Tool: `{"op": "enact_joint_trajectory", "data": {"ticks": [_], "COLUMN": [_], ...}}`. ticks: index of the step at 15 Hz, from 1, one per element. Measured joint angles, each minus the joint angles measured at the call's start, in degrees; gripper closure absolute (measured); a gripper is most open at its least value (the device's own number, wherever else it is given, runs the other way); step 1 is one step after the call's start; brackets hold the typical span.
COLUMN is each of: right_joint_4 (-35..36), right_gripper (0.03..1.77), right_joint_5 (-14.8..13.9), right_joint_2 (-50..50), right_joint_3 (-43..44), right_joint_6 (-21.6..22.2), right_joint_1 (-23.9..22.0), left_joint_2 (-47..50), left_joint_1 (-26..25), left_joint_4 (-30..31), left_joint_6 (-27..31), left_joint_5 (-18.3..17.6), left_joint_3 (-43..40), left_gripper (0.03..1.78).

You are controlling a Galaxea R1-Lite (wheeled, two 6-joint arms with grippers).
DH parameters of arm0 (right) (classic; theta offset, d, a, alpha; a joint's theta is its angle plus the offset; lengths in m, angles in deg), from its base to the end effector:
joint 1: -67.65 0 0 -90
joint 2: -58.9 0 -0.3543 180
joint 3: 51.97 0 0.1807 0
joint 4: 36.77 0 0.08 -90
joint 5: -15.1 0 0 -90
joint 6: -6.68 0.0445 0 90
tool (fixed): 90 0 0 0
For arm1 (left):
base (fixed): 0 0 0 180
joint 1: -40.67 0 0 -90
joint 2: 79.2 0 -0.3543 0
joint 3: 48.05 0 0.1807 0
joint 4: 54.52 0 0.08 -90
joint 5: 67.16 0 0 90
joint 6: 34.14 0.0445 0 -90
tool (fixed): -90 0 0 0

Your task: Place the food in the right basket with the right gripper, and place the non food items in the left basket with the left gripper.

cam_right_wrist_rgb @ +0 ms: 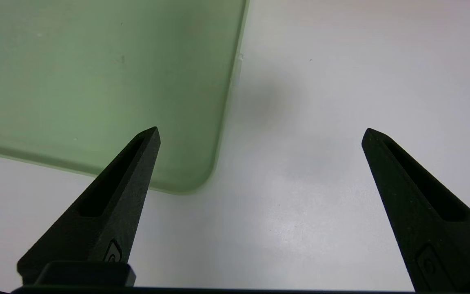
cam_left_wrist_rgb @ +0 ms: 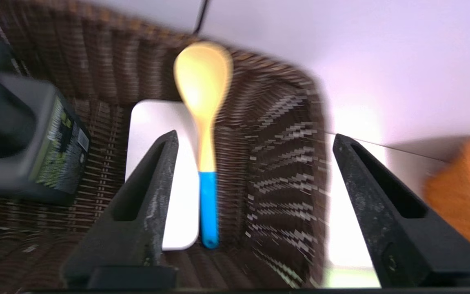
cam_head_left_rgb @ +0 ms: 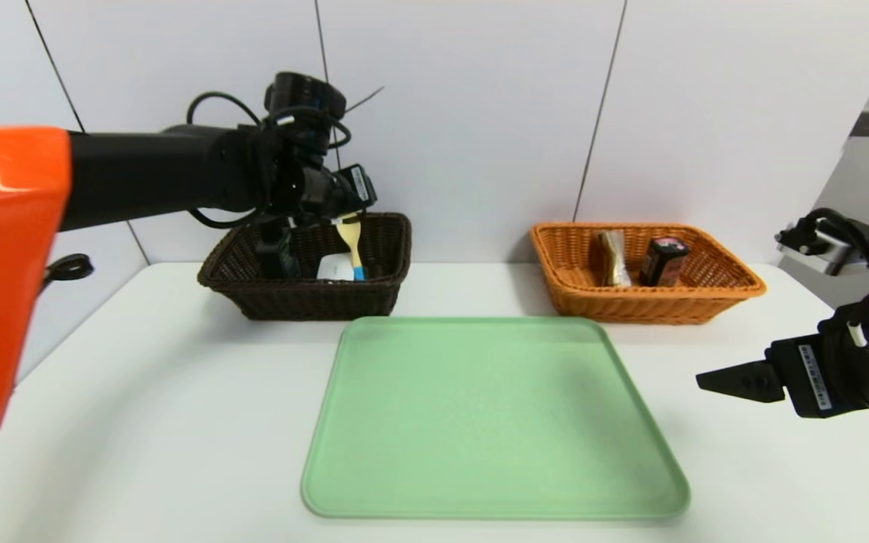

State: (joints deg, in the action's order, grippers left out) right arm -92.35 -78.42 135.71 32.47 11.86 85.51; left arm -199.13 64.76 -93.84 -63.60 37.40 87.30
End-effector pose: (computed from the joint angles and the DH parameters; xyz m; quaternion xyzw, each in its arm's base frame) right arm 0.1737 0.0531 0.2766 -0.0343 0.4040 0.0959 0.9091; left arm 0.4277 -0.1790 0.3052 -0.1816 0.2096 -0.0289 0.9603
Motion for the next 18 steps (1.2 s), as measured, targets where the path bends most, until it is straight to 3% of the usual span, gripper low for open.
{"op": "enact_joint_trajectory", "data": {"ticks": [3, 6, 9, 12, 15, 18], "right_joint_4": [7.3, 23.0, 38.0, 40.1, 40.3, 40.2], "right_gripper": [0.09, 0.09, 0.09, 0.09, 0.09, 0.09], "right_joint_5": [2.0, 4.4, 2.6, -1.2, -2.0, -2.1], "right_joint_2": [-1.2, -2.0, -2.7, -6.3, -12.4, -19.7], "right_joint_3": [-1.0, -4.2, -9.2, -12.2, -15.5, -19.0], "right_joint_6": [-0.4, -2.0, -7.5, -8.2, -7.9, -7.9], "right_joint_1": [0.2, 0.3, -1.6, -4.4, -10.4, -13.0], "left_joint_2": [11.5, 25.9, 39.9, 52.1, 64.8, 79.0], "left_joint_1": [1.6, 2.4, -2.2, -10.8, -15.7, -18.2], "left_joint_4": [-1.1, -1.3, -1.5, -1.9, -2.0, -2.2], "left_joint_6": [7.8, 15.9, 19.3, 20.3, 21.8, 23.7], "left_joint_5": [0.0, 0.6, 2.5, 2.9, 3.0, 3.4], "left_joint_3": [-7.5, -19.3, -28.7, -35.7, -44.9, -57.0], "left_gripper": [0.34, 0.27, 0.22, 0.18, 0.16, 0.14]}}
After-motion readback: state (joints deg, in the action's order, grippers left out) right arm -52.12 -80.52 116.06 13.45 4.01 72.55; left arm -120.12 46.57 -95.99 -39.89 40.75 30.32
